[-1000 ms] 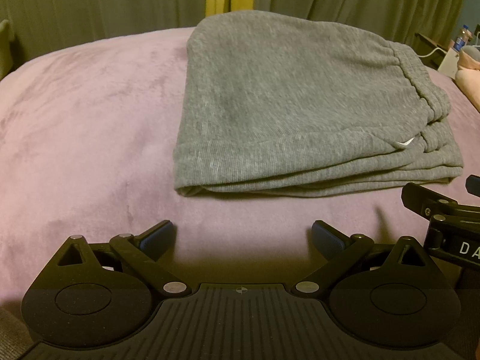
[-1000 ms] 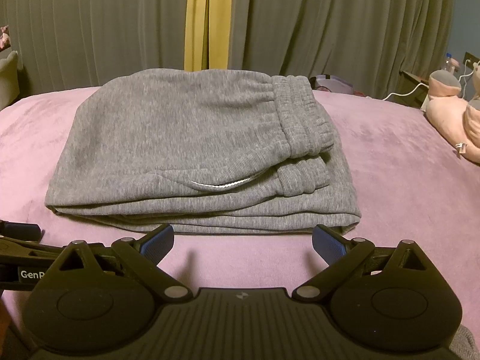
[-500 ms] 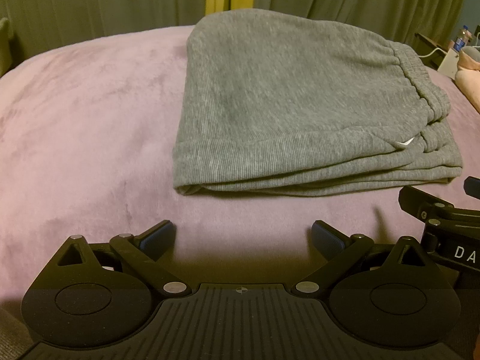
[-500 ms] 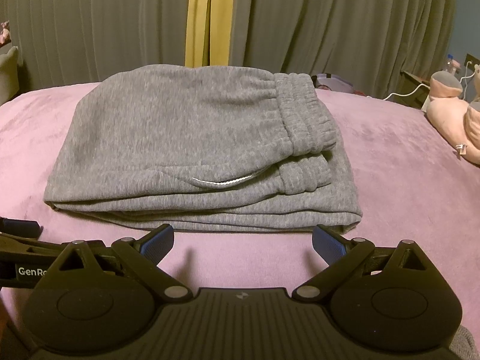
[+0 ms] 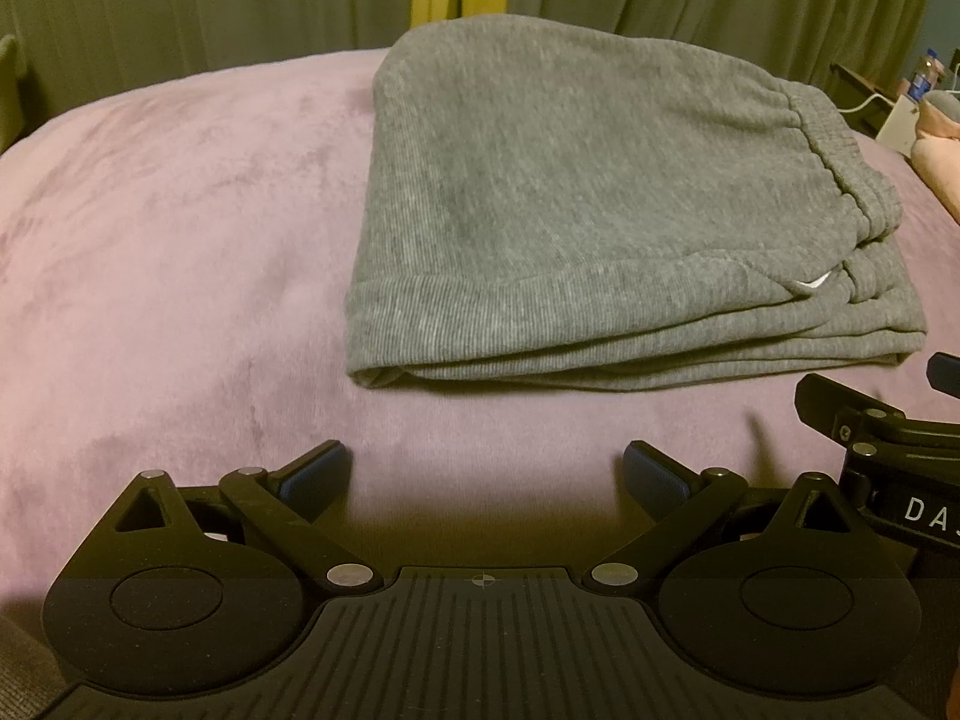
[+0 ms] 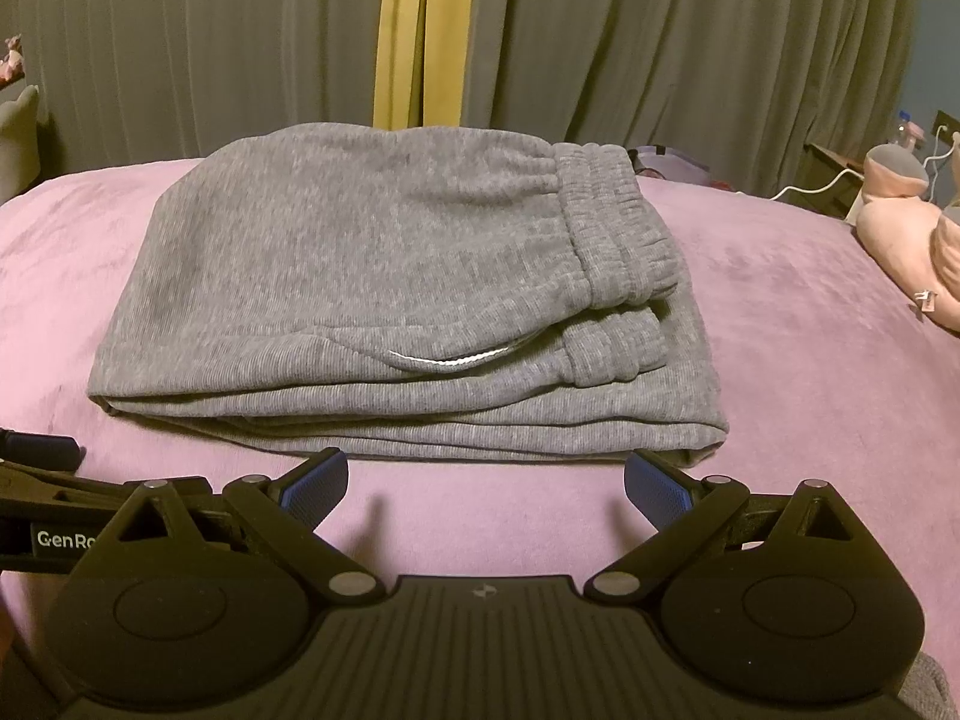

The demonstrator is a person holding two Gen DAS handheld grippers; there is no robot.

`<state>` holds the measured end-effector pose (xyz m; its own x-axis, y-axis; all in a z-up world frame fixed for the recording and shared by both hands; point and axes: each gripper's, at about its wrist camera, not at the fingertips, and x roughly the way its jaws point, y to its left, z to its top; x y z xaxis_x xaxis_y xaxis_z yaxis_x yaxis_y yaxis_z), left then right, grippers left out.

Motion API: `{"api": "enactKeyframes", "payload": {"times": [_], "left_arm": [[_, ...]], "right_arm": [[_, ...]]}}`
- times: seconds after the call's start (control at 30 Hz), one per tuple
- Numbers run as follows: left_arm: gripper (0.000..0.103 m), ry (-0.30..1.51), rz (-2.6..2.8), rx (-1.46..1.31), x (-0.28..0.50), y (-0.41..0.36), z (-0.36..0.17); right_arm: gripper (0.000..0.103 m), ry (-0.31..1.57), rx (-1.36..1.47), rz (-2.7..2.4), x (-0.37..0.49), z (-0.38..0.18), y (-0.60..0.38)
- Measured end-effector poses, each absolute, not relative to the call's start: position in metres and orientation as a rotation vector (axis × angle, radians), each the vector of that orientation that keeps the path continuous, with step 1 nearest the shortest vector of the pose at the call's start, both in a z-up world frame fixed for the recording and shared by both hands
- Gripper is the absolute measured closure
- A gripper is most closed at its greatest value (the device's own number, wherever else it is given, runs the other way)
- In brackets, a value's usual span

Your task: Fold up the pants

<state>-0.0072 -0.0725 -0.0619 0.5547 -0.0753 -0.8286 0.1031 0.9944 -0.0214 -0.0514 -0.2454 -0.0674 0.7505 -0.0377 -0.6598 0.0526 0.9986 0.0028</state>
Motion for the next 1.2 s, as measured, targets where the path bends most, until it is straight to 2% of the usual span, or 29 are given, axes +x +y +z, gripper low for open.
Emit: {"api": "enactKeyframes", "payload": {"times": [1.2], "left_arm": [[0.001,0.981,-0.107,0.031,-0.0074,-0.0721,-0.0622]], "right_arm": [[0.004,0.728,0.02,-0.062,-0.0529,-0.0694,-0.2453]]}}
